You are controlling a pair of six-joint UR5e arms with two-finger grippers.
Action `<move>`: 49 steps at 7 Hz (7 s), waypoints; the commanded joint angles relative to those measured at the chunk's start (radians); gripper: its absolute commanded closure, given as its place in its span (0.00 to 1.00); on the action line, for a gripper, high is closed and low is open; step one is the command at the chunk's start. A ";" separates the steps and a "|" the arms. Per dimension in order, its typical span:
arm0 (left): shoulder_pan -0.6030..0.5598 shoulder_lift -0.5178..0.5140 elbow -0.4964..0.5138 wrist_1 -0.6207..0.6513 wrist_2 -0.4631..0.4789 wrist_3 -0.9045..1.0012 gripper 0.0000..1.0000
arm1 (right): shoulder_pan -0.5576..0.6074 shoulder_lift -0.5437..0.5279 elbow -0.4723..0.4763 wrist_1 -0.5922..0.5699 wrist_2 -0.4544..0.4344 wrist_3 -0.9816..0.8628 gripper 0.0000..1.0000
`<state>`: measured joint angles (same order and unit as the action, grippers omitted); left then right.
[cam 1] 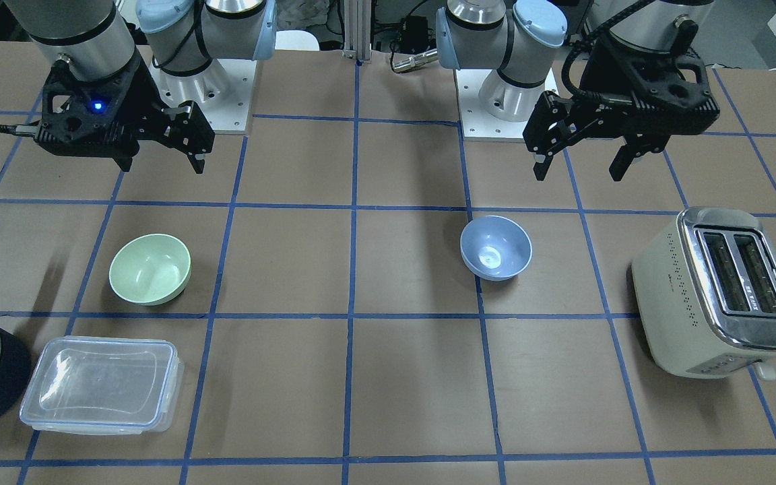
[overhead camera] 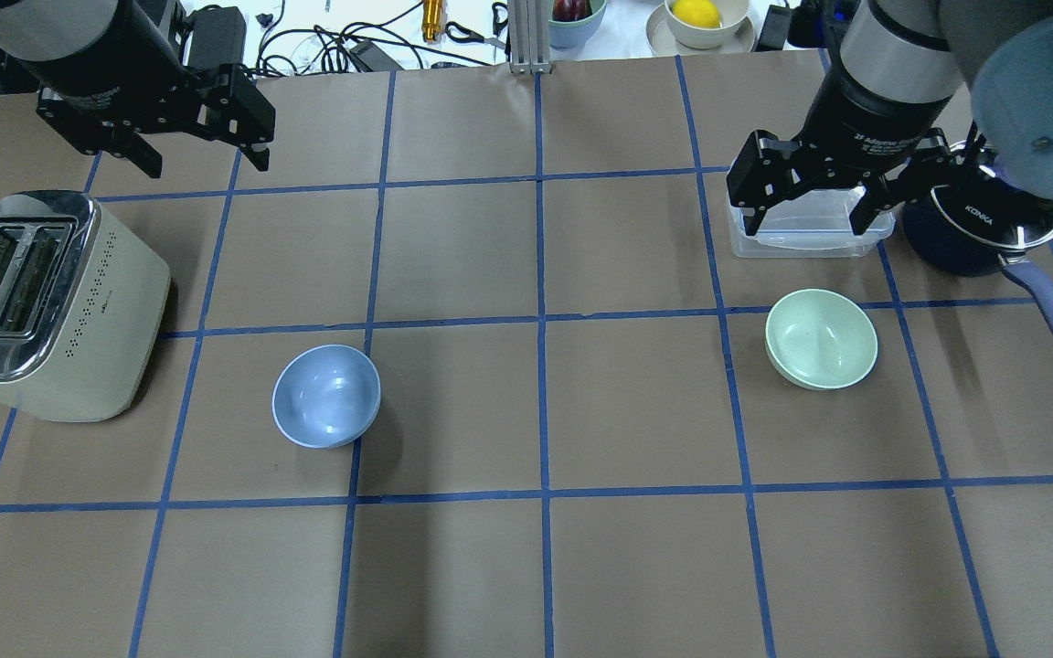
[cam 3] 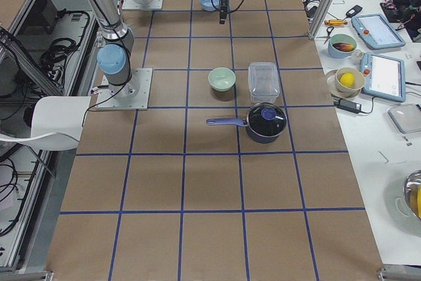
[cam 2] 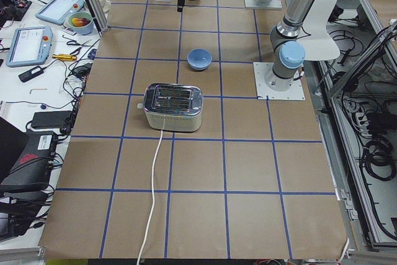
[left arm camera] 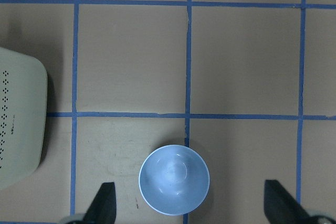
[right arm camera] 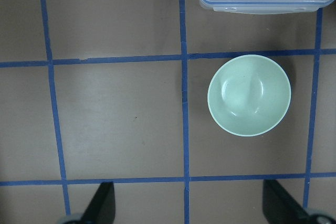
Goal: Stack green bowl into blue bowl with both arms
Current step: 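Lower the left gripper toward the light blue bowl, then grasp the blue bowl rim with the left gripper while the right reaches the green bowl, then slide the blue bowl to table center while the right grasps the green bowl, then lift the green bowl with the right gripper while the left gripper withdraws, then lower the green bowl into the blue bowl with the right gripper, then open the right gripper and release the green bowl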
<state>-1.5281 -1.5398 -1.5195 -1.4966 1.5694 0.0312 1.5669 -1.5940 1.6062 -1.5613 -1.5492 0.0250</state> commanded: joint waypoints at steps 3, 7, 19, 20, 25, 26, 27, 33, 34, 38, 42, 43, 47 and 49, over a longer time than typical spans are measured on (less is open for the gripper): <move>-0.004 -0.003 -0.030 -0.008 -0.011 0.004 0.00 | -0.002 0.002 0.000 -0.003 0.012 0.000 0.00; -0.089 -0.069 -0.498 0.423 -0.006 -0.052 0.00 | -0.011 0.017 0.008 -0.020 0.000 0.003 0.00; -0.391 -0.267 -0.466 0.632 0.103 -0.392 1.00 | -0.346 0.341 0.320 -0.451 0.005 -0.405 0.00; -0.477 -0.322 -0.364 0.618 0.098 -0.550 1.00 | -0.346 0.341 0.331 -0.450 0.009 -0.407 0.10; -0.576 -0.533 -0.196 0.631 0.057 -0.703 1.00 | -0.349 0.333 0.278 -0.436 -0.005 -0.450 1.00; -0.580 -0.534 -0.194 0.633 0.055 -0.708 0.94 | -0.349 0.330 0.247 -0.401 -0.003 -0.451 1.00; -0.580 -0.525 -0.191 0.636 0.058 -0.685 0.01 | -0.349 0.330 0.209 -0.357 -0.002 -0.451 1.00; -0.197 -0.210 -0.010 0.169 -0.041 -0.177 0.00 | -0.111 0.299 0.075 -0.227 0.121 -0.392 1.00; -0.087 -0.136 -0.013 0.068 -0.034 -0.060 0.00 | -0.020 0.299 0.074 -0.249 0.177 -0.256 1.00; 0.033 0.003 -0.042 -0.030 -0.025 0.059 0.00 | 0.214 0.338 0.109 -0.312 0.239 -0.027 1.00; -0.019 0.017 -0.042 -0.010 0.070 -0.040 0.00 | 0.216 0.367 0.169 -0.422 0.236 0.021 1.00; -0.024 0.020 -0.047 -0.008 0.060 -0.059 0.00 | 0.216 0.367 0.167 -0.422 0.226 0.016 0.66; -0.015 0.026 -0.040 -0.010 0.023 -0.048 0.00 | 0.173 0.251 0.089 -0.376 0.004 0.024 0.00; -0.017 0.030 -0.044 -0.008 0.023 -0.053 0.00 | 0.075 0.154 0.074 -0.242 -0.022 0.036 0.00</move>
<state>-1.5441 -1.5118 -1.5618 -1.5052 1.5930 -0.0188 1.7020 -1.3802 1.6895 -1.8807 -1.5501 0.0572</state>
